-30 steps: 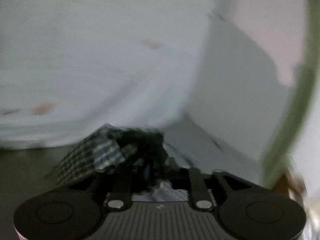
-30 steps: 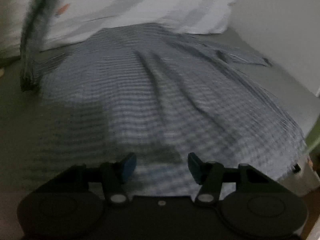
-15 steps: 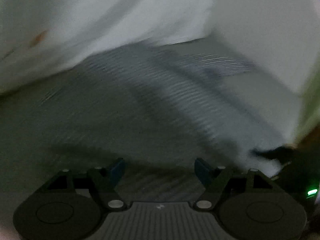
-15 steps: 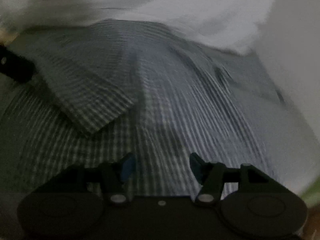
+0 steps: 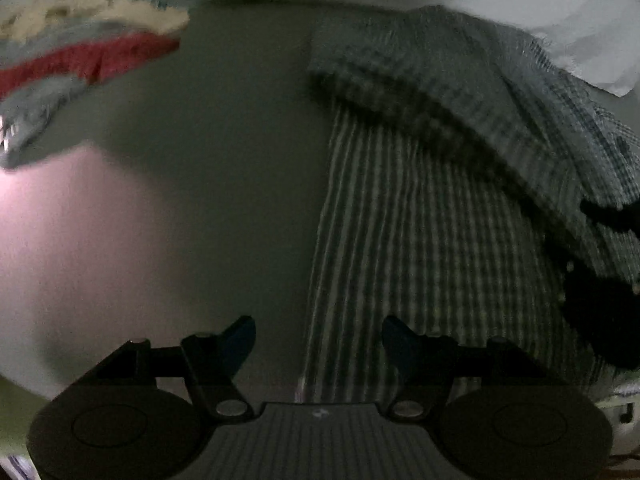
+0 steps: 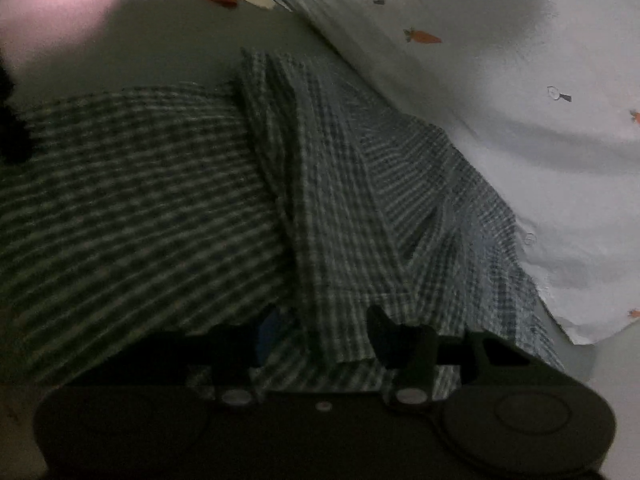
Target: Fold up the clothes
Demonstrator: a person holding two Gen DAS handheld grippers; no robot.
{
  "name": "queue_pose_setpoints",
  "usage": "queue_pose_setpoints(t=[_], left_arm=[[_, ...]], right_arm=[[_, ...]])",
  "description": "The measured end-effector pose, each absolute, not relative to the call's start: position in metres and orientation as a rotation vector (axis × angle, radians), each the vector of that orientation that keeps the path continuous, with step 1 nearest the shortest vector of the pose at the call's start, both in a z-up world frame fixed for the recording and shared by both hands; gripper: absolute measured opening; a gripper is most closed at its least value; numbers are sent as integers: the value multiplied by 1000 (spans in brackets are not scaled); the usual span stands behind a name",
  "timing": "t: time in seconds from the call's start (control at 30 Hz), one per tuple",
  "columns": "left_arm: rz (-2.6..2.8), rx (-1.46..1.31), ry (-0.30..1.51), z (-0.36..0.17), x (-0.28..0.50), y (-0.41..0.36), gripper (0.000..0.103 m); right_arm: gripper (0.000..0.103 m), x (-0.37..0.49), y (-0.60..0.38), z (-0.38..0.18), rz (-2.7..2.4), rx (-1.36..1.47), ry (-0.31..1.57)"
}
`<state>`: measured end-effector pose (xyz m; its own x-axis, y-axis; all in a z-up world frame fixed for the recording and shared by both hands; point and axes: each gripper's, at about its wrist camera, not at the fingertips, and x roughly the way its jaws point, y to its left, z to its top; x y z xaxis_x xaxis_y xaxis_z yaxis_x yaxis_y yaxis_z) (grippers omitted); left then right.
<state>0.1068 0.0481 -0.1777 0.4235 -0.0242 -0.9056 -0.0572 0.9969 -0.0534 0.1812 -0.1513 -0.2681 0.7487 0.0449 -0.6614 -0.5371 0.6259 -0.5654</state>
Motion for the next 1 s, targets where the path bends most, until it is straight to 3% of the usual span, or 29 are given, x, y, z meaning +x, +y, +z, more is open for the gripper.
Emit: queue_pose_setpoints(t=[0.17, 0.2, 0.23, 0.27, 0.33, 0.37, 0.57, 0.77, 0.87, 1.0], left_arm=[[-14, -78, 1104, -186, 92, 52, 70], [-13, -74, 1098, -187, 92, 51, 68], [-11, -70, 1092, -187, 92, 50, 64], [-13, -70, 1086, -187, 91, 49, 52], [-32, -89, 1076, -185, 91, 49, 7], [-37, -99, 1073, -185, 91, 48, 1], [40, -61, 1045, -172, 91, 25, 0], [24, -41, 933, -100, 71, -45, 0], [-66, -14, 897, -73, 69, -109, 0], [-187, -23, 998, -100, 85, -187, 8]], right_arm=[[44, 191, -144, -272, 323, -930, 661], [39, 192, -144, -273, 323, -957, 660], [24, 194, -144, -275, 332, -982, 667], [14, 196, -147, -278, 339, -990, 682], [13, 200, -154, -279, 356, -987, 700], [13, 203, -158, -277, 367, -976, 701], [11, 234, -189, -255, 360, -983, 570], [10, 316, -290, -199, 185, -956, 417], [10, 367, -370, -173, 43, -850, 453], [13, 420, -455, -178, -57, -766, 598]])
